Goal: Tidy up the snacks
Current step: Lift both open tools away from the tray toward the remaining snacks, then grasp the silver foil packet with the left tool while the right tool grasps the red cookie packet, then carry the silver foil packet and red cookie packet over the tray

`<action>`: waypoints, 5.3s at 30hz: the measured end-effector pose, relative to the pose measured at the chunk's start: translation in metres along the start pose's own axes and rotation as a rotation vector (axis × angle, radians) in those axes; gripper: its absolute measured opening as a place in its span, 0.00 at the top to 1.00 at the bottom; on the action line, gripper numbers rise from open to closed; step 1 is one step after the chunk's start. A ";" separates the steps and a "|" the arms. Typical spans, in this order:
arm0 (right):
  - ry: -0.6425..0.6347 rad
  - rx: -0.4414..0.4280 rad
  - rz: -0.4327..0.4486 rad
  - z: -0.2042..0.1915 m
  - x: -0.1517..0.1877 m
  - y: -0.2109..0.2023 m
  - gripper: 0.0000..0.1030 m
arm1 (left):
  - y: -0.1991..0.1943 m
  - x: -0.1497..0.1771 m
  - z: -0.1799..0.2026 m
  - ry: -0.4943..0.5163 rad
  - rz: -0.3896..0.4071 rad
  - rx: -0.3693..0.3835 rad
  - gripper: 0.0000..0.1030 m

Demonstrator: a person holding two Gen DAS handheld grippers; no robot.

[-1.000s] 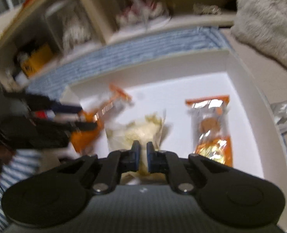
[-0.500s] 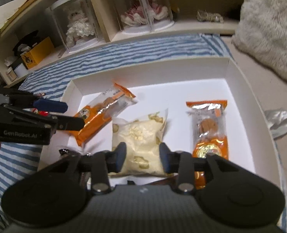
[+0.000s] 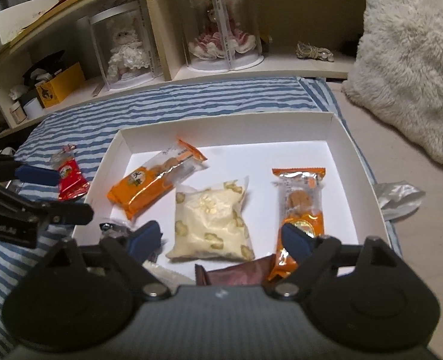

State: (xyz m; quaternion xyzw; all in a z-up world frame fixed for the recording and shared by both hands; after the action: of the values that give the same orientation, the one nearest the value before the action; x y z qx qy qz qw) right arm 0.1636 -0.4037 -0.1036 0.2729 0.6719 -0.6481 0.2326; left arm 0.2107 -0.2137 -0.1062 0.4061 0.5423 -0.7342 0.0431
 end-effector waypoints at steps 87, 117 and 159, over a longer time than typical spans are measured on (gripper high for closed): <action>-0.473 -0.227 -0.076 -0.237 -0.058 0.126 0.53 | -0.021 0.063 -0.286 -0.286 0.154 -0.308 0.18; -0.248 -0.243 0.038 -0.167 -0.042 0.016 0.54 | -0.086 0.049 -0.180 -0.299 0.253 -0.209 0.38; -0.341 0.042 0.142 0.083 -0.047 -0.018 0.54 | 0.019 -0.051 0.031 -0.186 0.252 0.195 0.38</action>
State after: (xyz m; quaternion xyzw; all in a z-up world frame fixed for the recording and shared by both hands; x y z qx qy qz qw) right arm 0.1834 -0.4897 -0.0630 0.2107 0.5879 -0.6809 0.3826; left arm 0.2373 -0.2665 -0.0848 0.4034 0.4072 -0.8064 0.1452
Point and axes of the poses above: each gripper's, at about its wrist camera, not at the fingertips, and y roughly the way its jaws point, z to its right, x to its underside, the point moved 6 cm from there along y, roughly the way its jaws point, and after that the axes turned 6 degrees about -y, right-handed, at the moved point
